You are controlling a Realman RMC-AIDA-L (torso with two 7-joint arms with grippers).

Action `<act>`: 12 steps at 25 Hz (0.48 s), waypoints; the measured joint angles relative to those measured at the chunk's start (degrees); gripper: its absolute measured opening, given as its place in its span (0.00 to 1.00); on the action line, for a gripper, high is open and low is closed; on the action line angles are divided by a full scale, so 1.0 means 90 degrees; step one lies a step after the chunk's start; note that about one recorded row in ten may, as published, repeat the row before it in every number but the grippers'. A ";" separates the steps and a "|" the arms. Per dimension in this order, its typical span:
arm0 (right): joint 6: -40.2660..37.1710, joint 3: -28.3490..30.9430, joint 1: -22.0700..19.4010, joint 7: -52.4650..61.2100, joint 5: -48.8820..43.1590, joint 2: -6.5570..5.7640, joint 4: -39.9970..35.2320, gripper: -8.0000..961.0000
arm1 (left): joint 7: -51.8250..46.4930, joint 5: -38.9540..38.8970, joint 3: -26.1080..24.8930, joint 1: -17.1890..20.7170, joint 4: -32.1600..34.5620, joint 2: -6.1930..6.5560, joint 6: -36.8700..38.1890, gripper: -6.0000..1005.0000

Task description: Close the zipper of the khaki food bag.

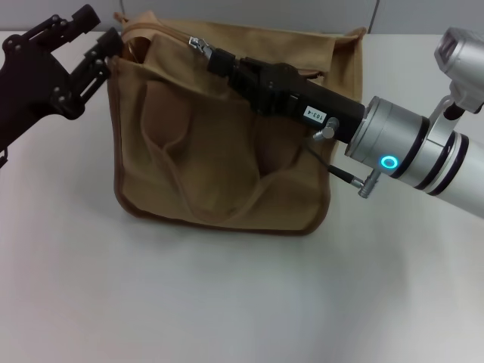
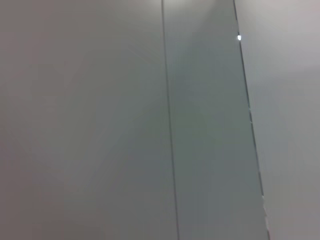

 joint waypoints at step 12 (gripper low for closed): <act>0.0003 0.0004 0.0015 -0.0018 0.0000 0.0018 0.0019 0.01 | 0.0021 -0.0070 0.0526 0.0028 0.0351 -0.0027 -0.0573 0.48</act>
